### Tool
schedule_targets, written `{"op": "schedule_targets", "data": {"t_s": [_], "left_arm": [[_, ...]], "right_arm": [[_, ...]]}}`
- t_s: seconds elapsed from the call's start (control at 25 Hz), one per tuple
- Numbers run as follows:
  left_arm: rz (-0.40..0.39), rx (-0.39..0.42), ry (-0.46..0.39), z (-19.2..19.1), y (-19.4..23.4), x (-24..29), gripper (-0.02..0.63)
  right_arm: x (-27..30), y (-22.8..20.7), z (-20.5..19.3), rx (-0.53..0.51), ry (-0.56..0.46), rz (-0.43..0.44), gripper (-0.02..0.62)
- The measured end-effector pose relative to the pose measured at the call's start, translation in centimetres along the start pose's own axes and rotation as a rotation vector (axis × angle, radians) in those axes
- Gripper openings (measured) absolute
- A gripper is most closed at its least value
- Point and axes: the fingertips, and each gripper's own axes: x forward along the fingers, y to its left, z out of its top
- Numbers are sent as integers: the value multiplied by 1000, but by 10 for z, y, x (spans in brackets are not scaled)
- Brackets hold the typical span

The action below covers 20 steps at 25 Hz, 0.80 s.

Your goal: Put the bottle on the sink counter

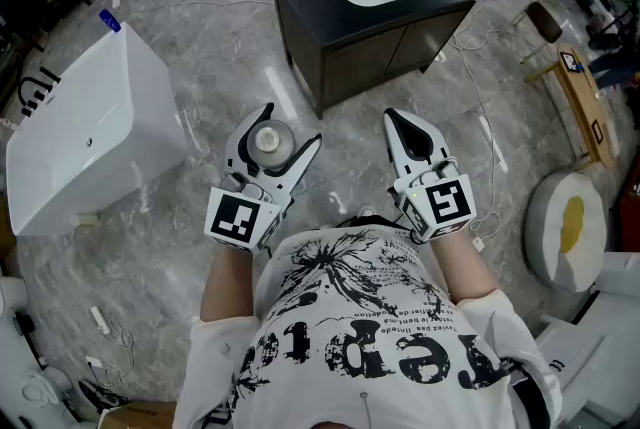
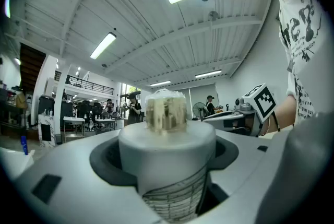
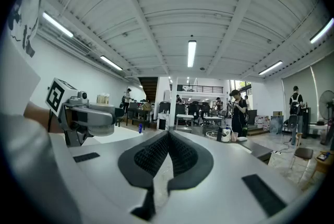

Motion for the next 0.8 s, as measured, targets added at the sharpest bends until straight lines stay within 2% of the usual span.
{"op": "schedule_targets", "data": {"t_s": [0.28,0.48,0.64,0.8], "left_arm": [[3,4,-5,-1,0,3,350],[7,10,-6,-4,5,18,350],[16,10,8,-10,12,41,350],[23,11,20,-15,25,84,350]], "right_arm": [[3,-2,-4,-15,1,-1,12],[13,-16,-10,20,1,-5,13],[31,-37,-15,41,-1,6,14],[61,-76,-19,46,-4,31,14]]}}
